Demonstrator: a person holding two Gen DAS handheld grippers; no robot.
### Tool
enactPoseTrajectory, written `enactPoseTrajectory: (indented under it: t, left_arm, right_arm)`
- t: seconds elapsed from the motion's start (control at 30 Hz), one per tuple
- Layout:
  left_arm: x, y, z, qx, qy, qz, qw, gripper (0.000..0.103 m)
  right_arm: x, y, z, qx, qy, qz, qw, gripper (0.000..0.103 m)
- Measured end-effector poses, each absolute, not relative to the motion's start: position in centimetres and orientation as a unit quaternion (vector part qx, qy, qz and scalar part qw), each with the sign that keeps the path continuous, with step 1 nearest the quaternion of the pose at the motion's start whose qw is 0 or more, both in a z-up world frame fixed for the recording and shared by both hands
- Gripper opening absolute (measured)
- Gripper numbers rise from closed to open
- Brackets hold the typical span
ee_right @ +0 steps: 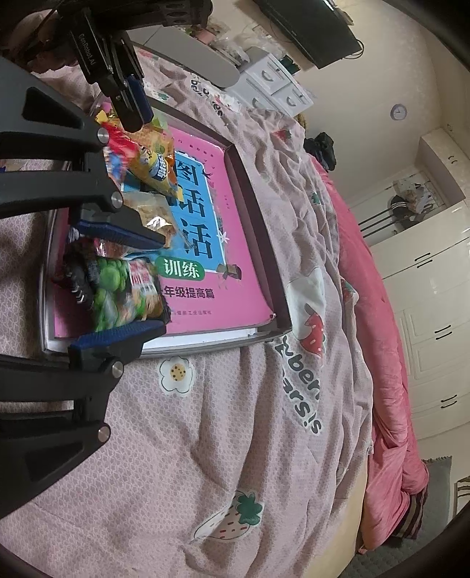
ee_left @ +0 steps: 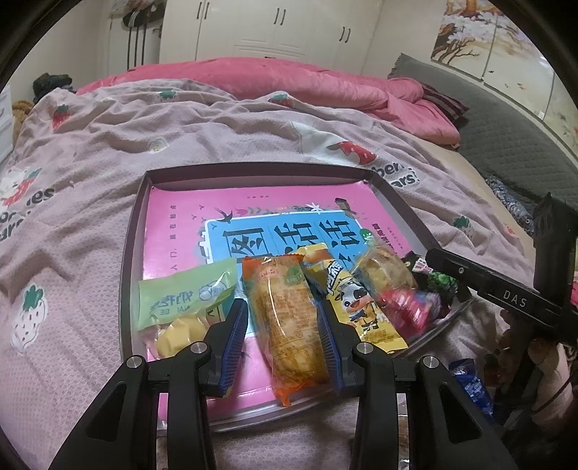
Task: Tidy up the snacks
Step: 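Open left gripper off the bread bag while right gripper releases the pea bag in the tray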
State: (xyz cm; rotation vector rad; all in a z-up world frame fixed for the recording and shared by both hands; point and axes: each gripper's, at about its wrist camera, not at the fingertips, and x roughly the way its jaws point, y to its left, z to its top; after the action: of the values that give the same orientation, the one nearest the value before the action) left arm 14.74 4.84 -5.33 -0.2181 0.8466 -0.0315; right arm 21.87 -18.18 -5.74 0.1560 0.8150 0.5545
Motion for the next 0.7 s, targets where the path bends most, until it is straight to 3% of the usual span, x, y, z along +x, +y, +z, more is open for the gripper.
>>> enactPoseTrajectory:
  t: [0.33,0.7]
  left_arm:
    - [14.6,4.9,-4.8,-0.11,0.408,-0.015,0.906,0.041]
    - [14.2,5.3,-4.0,-0.116,0.402,-0.014,0.908,0.051]
  right_arm:
    - [21.9,-18.4,-5.6,0.079,0.391,0.266,0.878,0.046]
    - [21.6,-18.7,-5.1,0.085,0.386,0.267,0.879,0.047]
